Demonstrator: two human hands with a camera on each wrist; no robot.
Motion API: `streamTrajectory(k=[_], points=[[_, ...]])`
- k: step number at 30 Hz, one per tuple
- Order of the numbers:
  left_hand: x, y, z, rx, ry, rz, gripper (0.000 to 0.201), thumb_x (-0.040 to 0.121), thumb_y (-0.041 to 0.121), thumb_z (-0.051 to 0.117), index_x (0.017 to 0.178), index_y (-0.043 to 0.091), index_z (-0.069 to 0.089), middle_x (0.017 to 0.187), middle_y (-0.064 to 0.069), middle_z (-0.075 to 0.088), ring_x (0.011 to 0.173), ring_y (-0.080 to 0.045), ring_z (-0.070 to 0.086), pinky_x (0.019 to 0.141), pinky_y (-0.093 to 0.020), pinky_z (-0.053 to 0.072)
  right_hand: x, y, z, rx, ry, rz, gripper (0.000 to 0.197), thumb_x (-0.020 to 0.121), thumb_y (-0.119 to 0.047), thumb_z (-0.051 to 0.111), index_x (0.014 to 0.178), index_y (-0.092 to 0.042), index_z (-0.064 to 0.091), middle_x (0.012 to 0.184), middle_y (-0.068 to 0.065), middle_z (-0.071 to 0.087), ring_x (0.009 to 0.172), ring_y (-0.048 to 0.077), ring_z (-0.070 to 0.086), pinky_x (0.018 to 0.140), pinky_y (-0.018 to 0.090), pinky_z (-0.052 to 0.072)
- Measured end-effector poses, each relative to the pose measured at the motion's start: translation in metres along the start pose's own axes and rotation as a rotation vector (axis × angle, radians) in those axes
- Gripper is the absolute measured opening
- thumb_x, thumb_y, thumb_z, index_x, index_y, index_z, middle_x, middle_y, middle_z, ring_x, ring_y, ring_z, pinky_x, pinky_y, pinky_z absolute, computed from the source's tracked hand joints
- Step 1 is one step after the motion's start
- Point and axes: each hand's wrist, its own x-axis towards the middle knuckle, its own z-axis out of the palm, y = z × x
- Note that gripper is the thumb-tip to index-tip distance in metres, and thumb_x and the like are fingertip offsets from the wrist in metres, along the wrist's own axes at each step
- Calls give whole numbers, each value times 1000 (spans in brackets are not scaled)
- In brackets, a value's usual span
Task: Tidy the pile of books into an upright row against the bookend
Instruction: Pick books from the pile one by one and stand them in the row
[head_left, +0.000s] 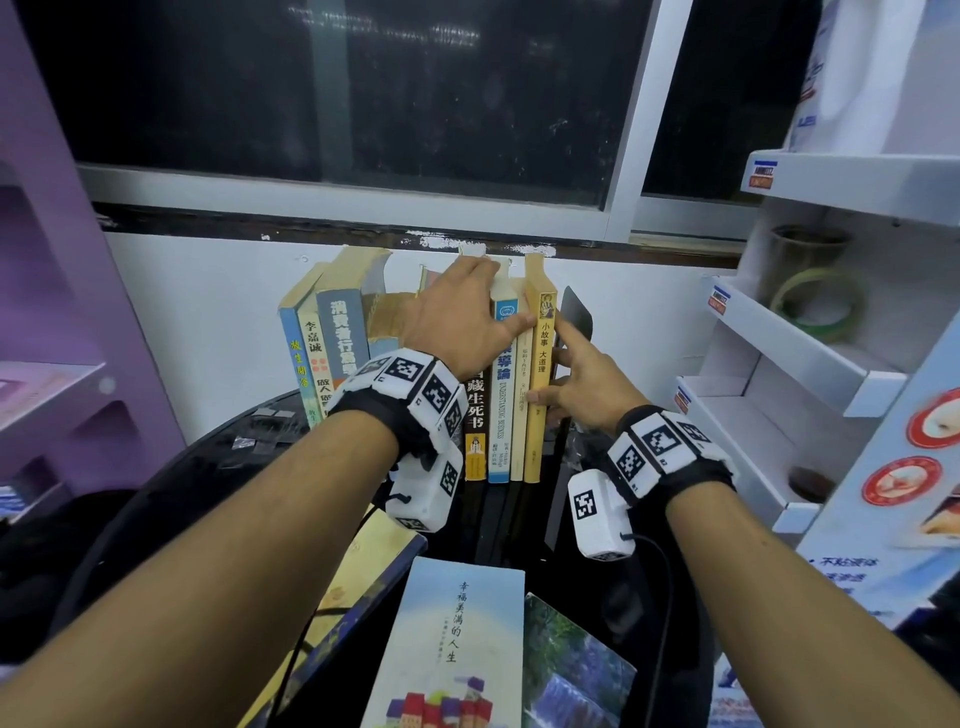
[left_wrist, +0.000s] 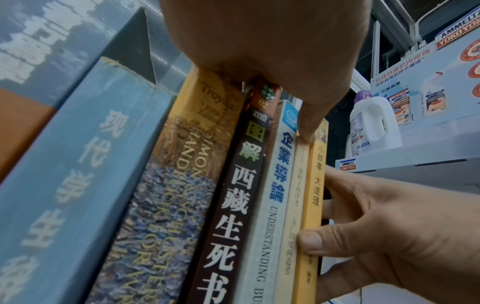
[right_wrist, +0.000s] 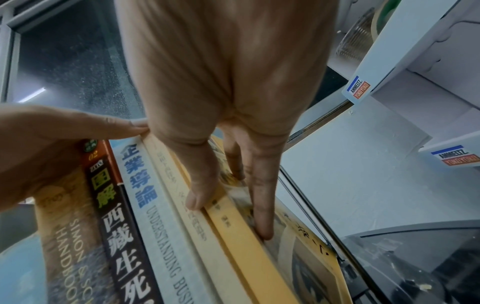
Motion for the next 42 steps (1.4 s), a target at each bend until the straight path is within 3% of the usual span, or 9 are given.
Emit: streamTrajectory(k=[13,19,25,28,33,35,39,40,42], points=[[1,-1,1,3,23,28,74,84,64,53,142,22,38,145,5,42,126,-21,47,94,-42,43,0,-2,0,0,-20,38,101,83,3,69,147,-53,14,134,6,58,108,26,67,73,52,60],[1,-3,3,-22,28,54,55,82,63,54,124,29,49,130,8,50,114,-18,51,79,-35,35,-7,-5,4,-55,32,57,92,84,-3,71,148,-45,19,128,2,62,111,23,65,78,49,60],[0,-5,-4,-56,-31,101,48,85,50,60,125,26,51,132,6,50,116,-15,50,85,-31,41,-18,-16,3,-97,52,75,78,88,-10,68,148,-36,25,128,2,62,108,21,66,84,48,58],[-4,-3,-10,-130,-44,101,43,86,41,63,124,22,54,132,4,50,116,-16,49,94,-33,43,-28,-24,-1,-137,51,69,73,89,-12,67,147,-33,29,129,1,62,111,18,64,89,44,57],[-23,1,-20,-190,-38,86,42,87,35,62,126,22,53,135,1,49,119,-18,48,98,-35,43,-50,-37,-2,-188,49,69,67,89,-14,67,145,-28,33,128,1,62,111,16,61,94,43,53],[-36,2,-25,-206,-20,94,43,88,31,62,128,21,52,135,1,48,120,-18,48,101,-36,42,-59,-42,-1,-212,42,81,67,89,-16,67,146,-26,33,130,2,61,108,17,61,92,39,54],[-65,1,-35,-277,11,104,36,88,28,63,122,20,55,133,1,48,122,-16,46,101,-30,36,-76,-47,1,-241,11,110,66,91,-18,66,148,-21,32,132,3,58,101,13,57,62,16,45],[-72,0,-37,-293,7,101,34,88,28,62,120,20,56,133,1,48,123,-17,45,102,-31,35,-80,-48,3,-238,-4,119,66,91,-18,66,148,-21,32,134,4,57,103,15,57,62,17,45],[-87,-1,-40,-329,-19,82,31,89,26,61,119,20,57,132,1,49,122,-17,45,102,-31,34,-87,-50,7,-242,-32,144,66,91,-22,66,147,-20,32,134,7,55,111,21,58,74,27,52]])
